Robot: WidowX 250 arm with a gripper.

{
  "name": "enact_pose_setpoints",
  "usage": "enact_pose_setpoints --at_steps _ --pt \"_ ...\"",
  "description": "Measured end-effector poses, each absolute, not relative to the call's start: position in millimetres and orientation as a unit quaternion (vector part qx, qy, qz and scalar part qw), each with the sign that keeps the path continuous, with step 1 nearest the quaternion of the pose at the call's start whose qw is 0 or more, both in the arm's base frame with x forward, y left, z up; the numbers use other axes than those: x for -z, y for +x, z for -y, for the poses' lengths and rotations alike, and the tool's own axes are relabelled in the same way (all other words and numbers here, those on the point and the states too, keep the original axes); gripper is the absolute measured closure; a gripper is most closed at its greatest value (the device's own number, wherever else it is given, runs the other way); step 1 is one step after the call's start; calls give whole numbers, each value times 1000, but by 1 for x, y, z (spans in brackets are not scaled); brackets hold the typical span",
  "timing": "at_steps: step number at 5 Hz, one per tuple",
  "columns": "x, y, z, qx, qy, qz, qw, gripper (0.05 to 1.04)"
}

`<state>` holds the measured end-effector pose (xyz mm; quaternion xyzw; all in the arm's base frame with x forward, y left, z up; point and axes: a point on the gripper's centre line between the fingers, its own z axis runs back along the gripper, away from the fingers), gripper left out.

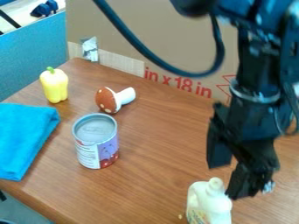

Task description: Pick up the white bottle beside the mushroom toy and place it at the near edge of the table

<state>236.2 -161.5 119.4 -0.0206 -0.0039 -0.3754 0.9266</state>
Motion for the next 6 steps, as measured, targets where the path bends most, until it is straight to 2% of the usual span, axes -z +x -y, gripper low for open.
enact_pose_setpoints --at_steps 1,2,3,4,5,6 --pt "-142 239 149 356 -28 33 934 73" --pt "-153 243 133 335 -28 41 941 77" --pt "-160 256 105 280 2 41 959 78" --pt "-161 276 54 170 0 57 984 81" --pt "-155 284 11 94 -12 50 994 81" --pt "-149 285 -4 72 -23 43 996 81"
